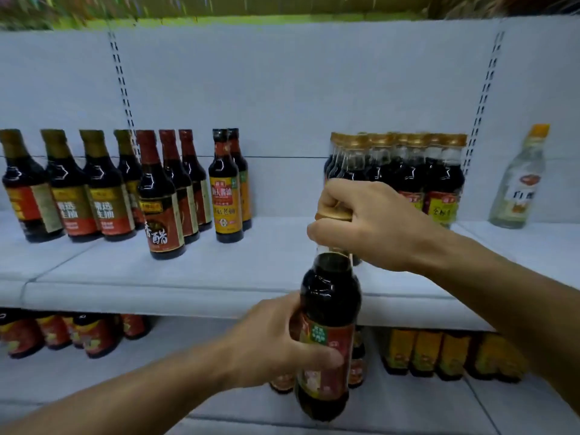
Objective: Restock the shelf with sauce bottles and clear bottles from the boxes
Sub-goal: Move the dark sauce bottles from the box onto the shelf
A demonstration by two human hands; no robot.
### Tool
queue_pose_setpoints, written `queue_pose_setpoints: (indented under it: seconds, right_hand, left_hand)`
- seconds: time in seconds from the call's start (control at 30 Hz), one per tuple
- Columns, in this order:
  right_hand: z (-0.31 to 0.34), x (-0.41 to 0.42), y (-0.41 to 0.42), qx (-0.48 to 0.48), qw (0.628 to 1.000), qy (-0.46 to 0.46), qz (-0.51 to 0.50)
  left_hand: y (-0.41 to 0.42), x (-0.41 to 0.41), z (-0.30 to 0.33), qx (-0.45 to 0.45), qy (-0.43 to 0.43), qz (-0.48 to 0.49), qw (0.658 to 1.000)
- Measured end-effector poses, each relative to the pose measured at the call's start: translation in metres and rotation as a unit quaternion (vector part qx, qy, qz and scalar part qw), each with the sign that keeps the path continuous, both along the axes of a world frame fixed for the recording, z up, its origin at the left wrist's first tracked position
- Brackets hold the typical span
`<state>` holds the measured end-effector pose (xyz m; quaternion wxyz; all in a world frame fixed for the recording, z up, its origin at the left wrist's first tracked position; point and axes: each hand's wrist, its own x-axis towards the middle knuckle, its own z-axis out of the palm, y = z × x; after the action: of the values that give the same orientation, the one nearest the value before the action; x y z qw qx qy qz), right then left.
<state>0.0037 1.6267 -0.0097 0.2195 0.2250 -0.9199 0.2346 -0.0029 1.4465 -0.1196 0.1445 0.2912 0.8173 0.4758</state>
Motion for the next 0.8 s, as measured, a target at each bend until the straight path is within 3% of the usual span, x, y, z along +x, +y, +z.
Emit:
queue_pose_setpoints:
  seconds: [0.37, 0.53, 0.8]
  right_hand:
    - [0.077, -0.050, 0.089, -0.087, 0.995, 0.047, 0.003]
    - [0.092, -0.073, 0.116, -0.074, 0.996, 0.048, 0.008]
    - [0.087, -0.112, 0.143, -0.047, 0.998, 0.015, 0.034]
  left_hand:
    - [0.089, -0.042, 0.063, 0.098, 0.062, 0.000, 0.993]
    - [0.122, -0.058, 0.054, 0.151, 0.055, 0.031, 0.986]
    - [0.156, -0.074, 0.018, 0.122, 0.098, 0.137, 0.978]
